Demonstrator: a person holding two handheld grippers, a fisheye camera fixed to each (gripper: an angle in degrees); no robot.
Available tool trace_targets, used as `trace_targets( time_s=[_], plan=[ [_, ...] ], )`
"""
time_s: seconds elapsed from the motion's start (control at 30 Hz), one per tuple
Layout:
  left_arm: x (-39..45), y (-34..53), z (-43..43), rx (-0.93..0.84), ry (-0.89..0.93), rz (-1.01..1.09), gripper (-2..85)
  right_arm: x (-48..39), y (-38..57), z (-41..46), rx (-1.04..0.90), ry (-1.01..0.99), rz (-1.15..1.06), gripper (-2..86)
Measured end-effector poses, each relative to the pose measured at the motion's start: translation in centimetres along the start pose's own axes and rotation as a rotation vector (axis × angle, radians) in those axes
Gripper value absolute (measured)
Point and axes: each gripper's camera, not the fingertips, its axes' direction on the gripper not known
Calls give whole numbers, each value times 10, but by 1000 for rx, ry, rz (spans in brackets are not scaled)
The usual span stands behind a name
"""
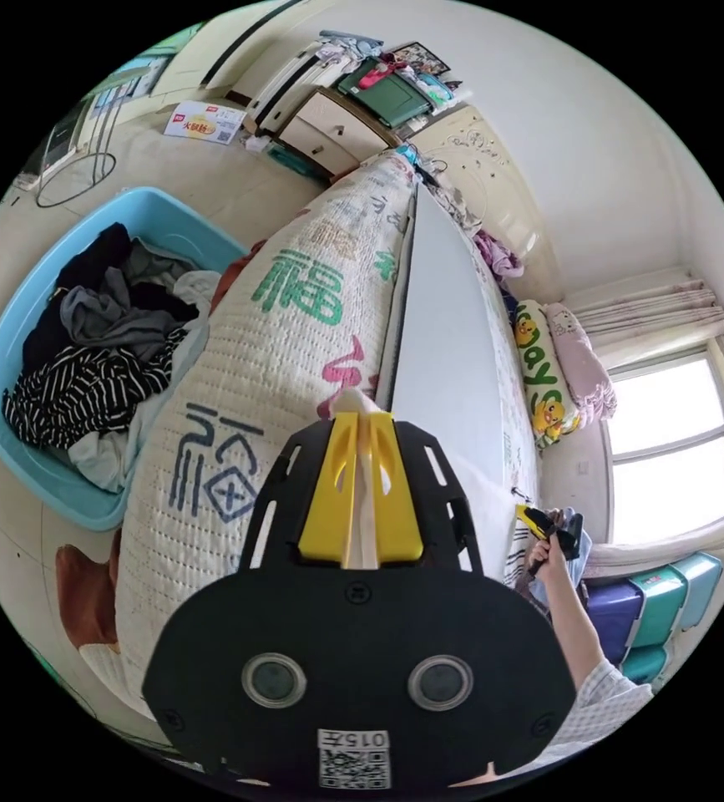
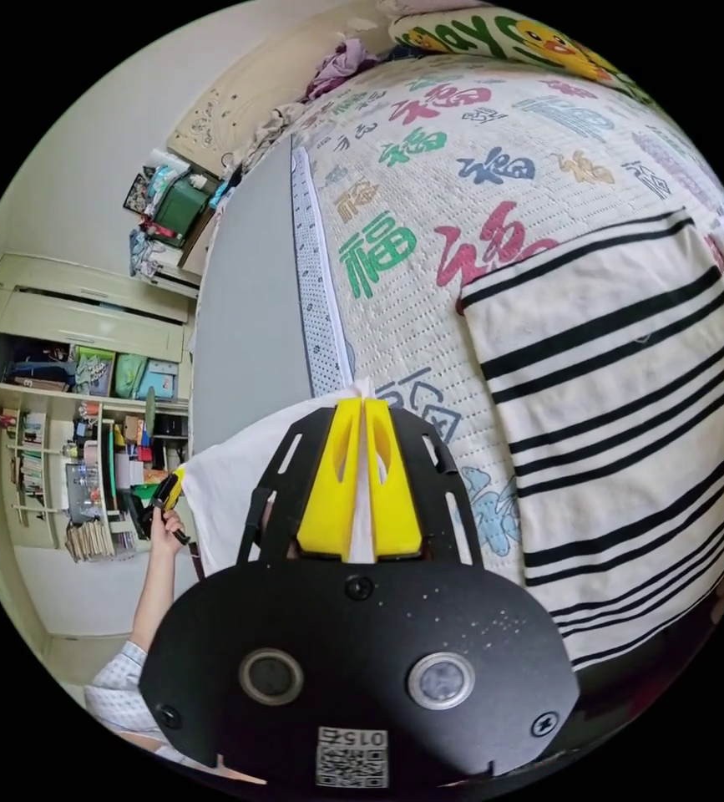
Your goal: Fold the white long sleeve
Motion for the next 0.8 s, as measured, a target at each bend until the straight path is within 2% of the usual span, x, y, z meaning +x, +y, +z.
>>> trace_targets(
  time_s=[0.07,0.2,0.27,0.3,0.4,0.5,0.57,0.67,0.8],
  plan=[
    [0,47,-16,3,70,77,42,11,37,-21,103,-119,2,-3],
    [23,150,-39,-16,3,312,58,31,114,-55,243,-435,-55,-4],
    [34,226,-50,31,32,418,61,30,185,-78,344,-624,-208,-4],
    [37,244,-52,48,33,435,61,28,204,-83,359,-637,-245,-4],
    [51,324,-59,154,22,487,61,12,306,-102,453,-531,-312,-4],
    [73,388,-70,303,-10,594,60,-10,396,-126,533,-336,-338,-4],
    [90,424,-82,403,-70,733,57,-30,451,-155,658,-181,-380,-4],
    [96,459,-107,543,-119,820,57,-60,498,-195,731,-89,-573,-4],
    [85,497,-147,723,-160,832,60,-86,558,-238,877,-17,-693,-4]
  ],
)
